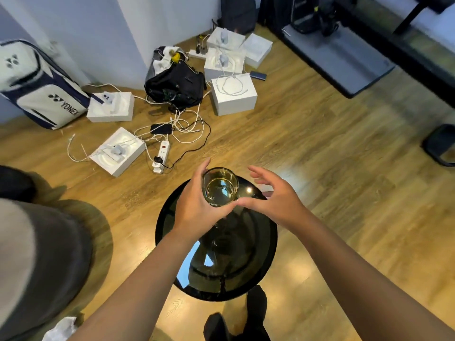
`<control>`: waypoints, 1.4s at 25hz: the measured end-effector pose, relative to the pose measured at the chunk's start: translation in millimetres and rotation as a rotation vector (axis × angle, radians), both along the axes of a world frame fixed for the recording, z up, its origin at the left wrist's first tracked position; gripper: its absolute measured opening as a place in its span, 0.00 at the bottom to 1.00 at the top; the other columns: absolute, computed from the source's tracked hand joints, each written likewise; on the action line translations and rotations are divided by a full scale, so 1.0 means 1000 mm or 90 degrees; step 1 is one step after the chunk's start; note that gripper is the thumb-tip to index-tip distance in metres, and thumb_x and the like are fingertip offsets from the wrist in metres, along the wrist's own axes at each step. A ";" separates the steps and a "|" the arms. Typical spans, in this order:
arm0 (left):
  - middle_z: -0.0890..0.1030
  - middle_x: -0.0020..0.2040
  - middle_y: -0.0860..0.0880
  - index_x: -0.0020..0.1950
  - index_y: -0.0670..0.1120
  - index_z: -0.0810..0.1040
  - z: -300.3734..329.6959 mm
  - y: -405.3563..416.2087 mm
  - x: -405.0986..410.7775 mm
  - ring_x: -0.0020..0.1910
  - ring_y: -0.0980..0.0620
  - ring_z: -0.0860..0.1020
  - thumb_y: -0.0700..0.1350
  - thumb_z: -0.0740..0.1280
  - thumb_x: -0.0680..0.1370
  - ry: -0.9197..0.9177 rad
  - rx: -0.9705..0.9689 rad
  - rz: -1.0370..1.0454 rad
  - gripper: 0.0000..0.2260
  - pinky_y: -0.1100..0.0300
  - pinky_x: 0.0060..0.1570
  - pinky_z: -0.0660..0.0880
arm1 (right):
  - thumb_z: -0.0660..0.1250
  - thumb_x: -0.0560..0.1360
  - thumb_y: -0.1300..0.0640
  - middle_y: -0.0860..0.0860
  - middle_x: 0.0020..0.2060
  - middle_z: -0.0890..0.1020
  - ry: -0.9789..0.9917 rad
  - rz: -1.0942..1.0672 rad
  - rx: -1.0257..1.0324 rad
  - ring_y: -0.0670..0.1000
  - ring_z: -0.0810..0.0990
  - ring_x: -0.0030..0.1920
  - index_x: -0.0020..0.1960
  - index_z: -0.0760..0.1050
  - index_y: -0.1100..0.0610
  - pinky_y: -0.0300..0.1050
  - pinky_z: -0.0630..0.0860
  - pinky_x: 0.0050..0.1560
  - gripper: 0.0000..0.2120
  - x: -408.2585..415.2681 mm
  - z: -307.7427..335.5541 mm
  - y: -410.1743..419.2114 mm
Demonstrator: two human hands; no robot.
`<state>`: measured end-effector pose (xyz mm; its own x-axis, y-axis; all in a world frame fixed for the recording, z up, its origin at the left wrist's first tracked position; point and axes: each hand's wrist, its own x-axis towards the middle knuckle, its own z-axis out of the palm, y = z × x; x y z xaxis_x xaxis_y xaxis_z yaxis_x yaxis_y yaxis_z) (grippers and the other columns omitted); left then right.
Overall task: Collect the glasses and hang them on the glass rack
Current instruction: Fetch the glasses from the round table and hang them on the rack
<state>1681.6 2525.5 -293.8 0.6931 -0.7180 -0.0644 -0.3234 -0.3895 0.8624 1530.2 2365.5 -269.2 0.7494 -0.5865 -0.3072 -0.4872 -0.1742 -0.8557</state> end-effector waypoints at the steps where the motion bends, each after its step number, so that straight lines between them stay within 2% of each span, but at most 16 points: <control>1: 0.74 0.71 0.62 0.78 0.70 0.57 0.023 -0.003 -0.003 0.70 0.61 0.73 0.69 0.81 0.61 -0.014 -0.007 -0.023 0.52 0.50 0.67 0.75 | 0.79 0.58 0.28 0.36 0.69 0.76 -0.005 0.007 -0.011 0.37 0.74 0.68 0.75 0.69 0.33 0.48 0.76 0.67 0.47 -0.005 0.024 0.000; 4: 0.73 0.71 0.63 0.78 0.69 0.58 0.086 -0.013 -0.011 0.68 0.64 0.73 0.69 0.81 0.61 -0.072 -0.032 -0.080 0.52 0.58 0.65 0.75 | 0.80 0.56 0.28 0.41 0.74 0.73 -0.007 0.053 -0.076 0.43 0.70 0.74 0.78 0.63 0.32 0.49 0.72 0.70 0.54 -0.022 0.095 -0.006; 7: 0.76 0.69 0.61 0.79 0.66 0.59 0.143 -0.021 -0.020 0.67 0.63 0.74 0.65 0.82 0.62 -0.126 -0.039 -0.110 0.51 0.56 0.64 0.76 | 0.81 0.57 0.29 0.41 0.79 0.66 0.032 0.102 -0.200 0.47 0.65 0.78 0.80 0.55 0.30 0.53 0.71 0.71 0.57 -0.040 0.160 -0.013; 10: 0.77 0.68 0.60 0.78 0.66 0.61 0.198 -0.028 -0.035 0.66 0.61 0.75 0.64 0.82 0.63 -0.154 -0.060 -0.134 0.49 0.53 0.64 0.77 | 0.84 0.62 0.36 0.42 0.82 0.59 0.037 0.066 -0.311 0.50 0.60 0.80 0.82 0.56 0.34 0.56 0.71 0.72 0.56 -0.060 0.214 -0.016; 14: 0.76 0.68 0.60 0.77 0.69 0.61 0.263 -0.038 -0.062 0.66 0.62 0.74 0.65 0.81 0.63 -0.169 -0.106 -0.170 0.47 0.54 0.63 0.77 | 0.84 0.64 0.38 0.42 0.83 0.57 0.018 0.017 -0.329 0.50 0.57 0.81 0.83 0.55 0.36 0.57 0.69 0.74 0.56 -0.086 0.267 -0.013; 19: 0.77 0.65 0.62 0.77 0.69 0.62 0.342 -0.057 -0.105 0.64 0.63 0.75 0.66 0.81 0.63 -0.166 -0.159 -0.233 0.46 0.54 0.61 0.78 | 0.85 0.64 0.42 0.43 0.79 0.64 -0.095 -0.058 -0.283 0.48 0.64 0.78 0.83 0.58 0.41 0.52 0.70 0.74 0.55 -0.127 0.321 0.002; 24: 0.74 0.65 0.68 0.78 0.70 0.58 0.395 -0.072 -0.166 0.63 0.72 0.71 0.69 0.79 0.62 -0.195 -0.205 -0.315 0.49 0.67 0.57 0.74 | 0.87 0.63 0.46 0.47 0.69 0.76 -0.184 -0.158 -0.288 0.48 0.75 0.70 0.77 0.68 0.47 0.54 0.77 0.69 0.48 -0.171 0.351 0.010; 26: 0.74 0.67 0.65 0.78 0.70 0.58 0.412 -0.079 -0.194 0.66 0.66 0.72 0.70 0.78 0.62 -0.207 -0.218 -0.336 0.49 0.62 0.59 0.76 | 0.87 0.62 0.48 0.47 0.66 0.80 -0.237 -0.198 -0.256 0.49 0.79 0.67 0.74 0.70 0.46 0.55 0.79 0.66 0.45 -0.197 0.358 0.008; 28: 0.75 0.68 0.63 0.78 0.70 0.57 0.427 -0.088 -0.223 0.65 0.62 0.74 0.71 0.77 0.62 -0.219 -0.233 -0.356 0.50 0.58 0.59 0.79 | 0.87 0.62 0.46 0.42 0.62 0.82 -0.271 -0.242 -0.244 0.45 0.82 0.63 0.70 0.71 0.38 0.47 0.81 0.62 0.42 -0.226 0.367 0.007; 30: 0.74 0.68 0.64 0.78 0.72 0.55 0.439 -0.097 -0.249 0.64 0.63 0.74 0.72 0.77 0.62 -0.217 -0.242 -0.380 0.50 0.62 0.56 0.78 | 0.87 0.62 0.44 0.37 0.60 0.82 -0.295 -0.273 -0.242 0.41 0.82 0.61 0.66 0.72 0.33 0.36 0.80 0.56 0.38 -0.251 0.376 0.005; 32: 0.74 0.67 0.65 0.78 0.73 0.53 0.453 -0.107 -0.283 0.64 0.64 0.74 0.72 0.77 0.62 -0.218 -0.245 -0.403 0.51 0.68 0.53 0.74 | 0.87 0.63 0.45 0.36 0.60 0.83 -0.305 -0.304 -0.245 0.40 0.82 0.60 0.66 0.72 0.34 0.32 0.79 0.53 0.37 -0.284 0.386 -0.001; 35: 0.74 0.67 0.64 0.78 0.73 0.53 0.474 -0.129 -0.345 0.64 0.62 0.75 0.73 0.76 0.61 -0.224 -0.247 -0.444 0.51 0.64 0.57 0.75 | 0.87 0.64 0.46 0.35 0.59 0.83 -0.325 -0.356 -0.247 0.39 0.82 0.60 0.69 0.73 0.40 0.31 0.79 0.52 0.39 -0.345 0.399 -0.017</control>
